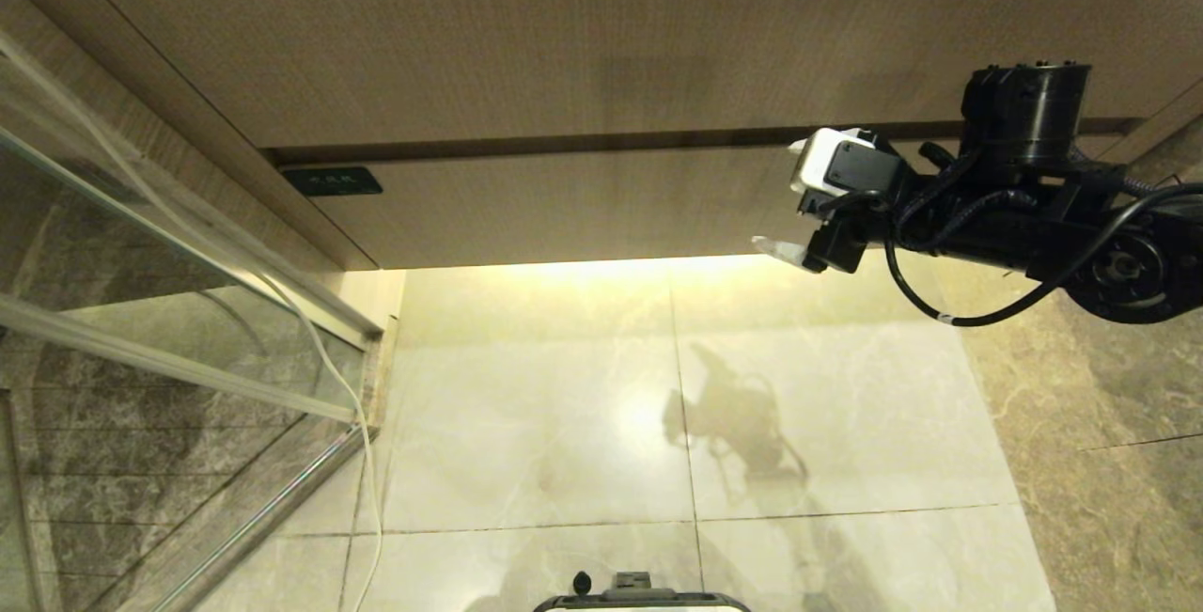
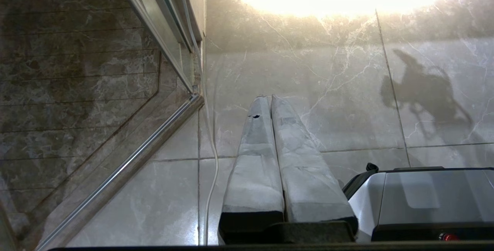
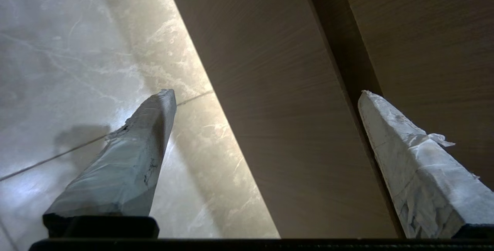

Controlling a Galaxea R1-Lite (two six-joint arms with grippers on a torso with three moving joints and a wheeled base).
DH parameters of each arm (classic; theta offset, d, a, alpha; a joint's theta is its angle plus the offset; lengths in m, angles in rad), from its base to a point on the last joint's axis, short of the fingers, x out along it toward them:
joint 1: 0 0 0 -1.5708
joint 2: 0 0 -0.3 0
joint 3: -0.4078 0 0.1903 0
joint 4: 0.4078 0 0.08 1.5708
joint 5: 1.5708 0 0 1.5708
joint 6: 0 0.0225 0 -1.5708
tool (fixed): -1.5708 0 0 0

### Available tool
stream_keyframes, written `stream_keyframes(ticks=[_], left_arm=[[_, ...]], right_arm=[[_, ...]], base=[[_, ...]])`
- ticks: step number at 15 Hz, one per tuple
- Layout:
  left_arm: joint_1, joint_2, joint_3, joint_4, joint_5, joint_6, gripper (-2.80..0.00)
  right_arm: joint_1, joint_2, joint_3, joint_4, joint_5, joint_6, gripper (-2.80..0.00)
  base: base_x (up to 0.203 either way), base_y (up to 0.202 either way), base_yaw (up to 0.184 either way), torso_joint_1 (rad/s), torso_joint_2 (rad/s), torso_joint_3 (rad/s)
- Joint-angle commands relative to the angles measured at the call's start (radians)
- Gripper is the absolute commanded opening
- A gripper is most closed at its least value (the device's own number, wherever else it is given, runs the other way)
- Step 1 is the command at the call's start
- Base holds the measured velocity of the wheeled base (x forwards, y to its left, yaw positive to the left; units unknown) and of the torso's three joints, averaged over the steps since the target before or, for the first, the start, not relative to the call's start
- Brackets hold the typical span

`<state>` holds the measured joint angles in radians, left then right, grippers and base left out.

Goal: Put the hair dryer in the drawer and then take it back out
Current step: Pull open the drawer

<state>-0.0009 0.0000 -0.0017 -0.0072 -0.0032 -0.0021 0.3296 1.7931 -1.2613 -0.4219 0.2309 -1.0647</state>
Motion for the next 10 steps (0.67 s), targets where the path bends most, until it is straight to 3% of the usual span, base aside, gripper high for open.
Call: stream_keyframes(ticks=[1,10], left_arm=[[-0.001,0.002,0.000,0.000,0.000,0.001,-2.80],[-0.001,0.002,0.000,0.000,0.000,0.001,-2.80]], right_arm=[[-0.001,0.040,-0.007,-0.033,0.002,-0.003,0.00],[-0.056,0.210,-0.201,-0.045,0.032,-0.014,0.00]], base=[[0.000,0.000,0.000,0.000,0.00,0.000],[0.000,0.000,0.000,0.000,0.00,0.000]])
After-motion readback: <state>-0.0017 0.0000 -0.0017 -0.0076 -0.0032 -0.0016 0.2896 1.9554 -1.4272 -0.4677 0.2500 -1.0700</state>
